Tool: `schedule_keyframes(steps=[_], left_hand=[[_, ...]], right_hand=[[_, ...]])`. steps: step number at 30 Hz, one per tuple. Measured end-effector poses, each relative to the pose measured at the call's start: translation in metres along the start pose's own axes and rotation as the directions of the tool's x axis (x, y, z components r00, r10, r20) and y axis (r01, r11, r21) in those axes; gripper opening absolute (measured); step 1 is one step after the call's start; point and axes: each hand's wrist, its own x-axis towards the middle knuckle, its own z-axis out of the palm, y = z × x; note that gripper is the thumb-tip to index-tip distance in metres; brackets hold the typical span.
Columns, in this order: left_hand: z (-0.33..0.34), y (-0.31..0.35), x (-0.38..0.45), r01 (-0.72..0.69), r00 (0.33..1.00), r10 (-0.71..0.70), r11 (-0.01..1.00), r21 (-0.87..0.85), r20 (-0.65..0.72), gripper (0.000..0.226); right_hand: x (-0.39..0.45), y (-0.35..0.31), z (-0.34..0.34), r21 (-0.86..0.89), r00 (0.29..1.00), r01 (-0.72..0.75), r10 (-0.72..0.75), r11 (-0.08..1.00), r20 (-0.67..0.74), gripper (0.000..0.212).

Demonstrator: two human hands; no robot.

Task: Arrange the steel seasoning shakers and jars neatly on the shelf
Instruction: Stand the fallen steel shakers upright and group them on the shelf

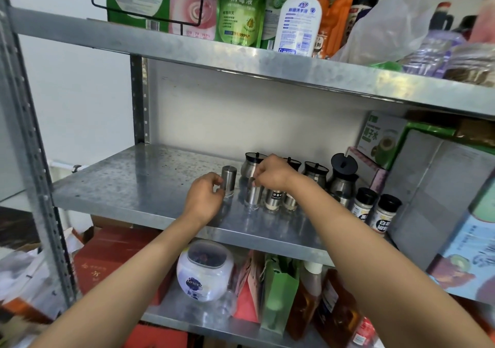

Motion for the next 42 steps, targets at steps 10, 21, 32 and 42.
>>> schedule_keyframes(steps=[10, 21, 32, 42], left_hand=[[-0.001, 0.002, 0.001, 0.016, 1.0, -0.016, 1.0, -0.02, -0.005, 0.02], [0.004, -0.009, 0.008, 0.058, 0.998, -0.057, 0.998, -0.021, 0.032, 0.031], [0.014, -0.009, 0.026, 0.158, 0.984, -0.143, 0.977, -0.144, 0.105, 0.048], [0.018, -0.018, 0.027, 0.117, 0.992, -0.11, 0.987, -0.109, 0.069, 0.047]], right_hand=[[-0.003, -0.003, 0.0, 0.12, 1.0, 0.0, 0.0, 0.993, -0.003, 0.02], [0.005, 0.002, 0.007, -0.116, 0.997, 0.017, -0.025, 0.993, -0.069, 0.017], [0.015, 0.013, 0.009, -0.017, 0.999, 0.027, -0.027, 0.999, -0.027, 0.009], [0.028, -0.004, 0.006, 0.127, 0.977, 0.093, -0.066, 0.987, -0.201, 0.012]])
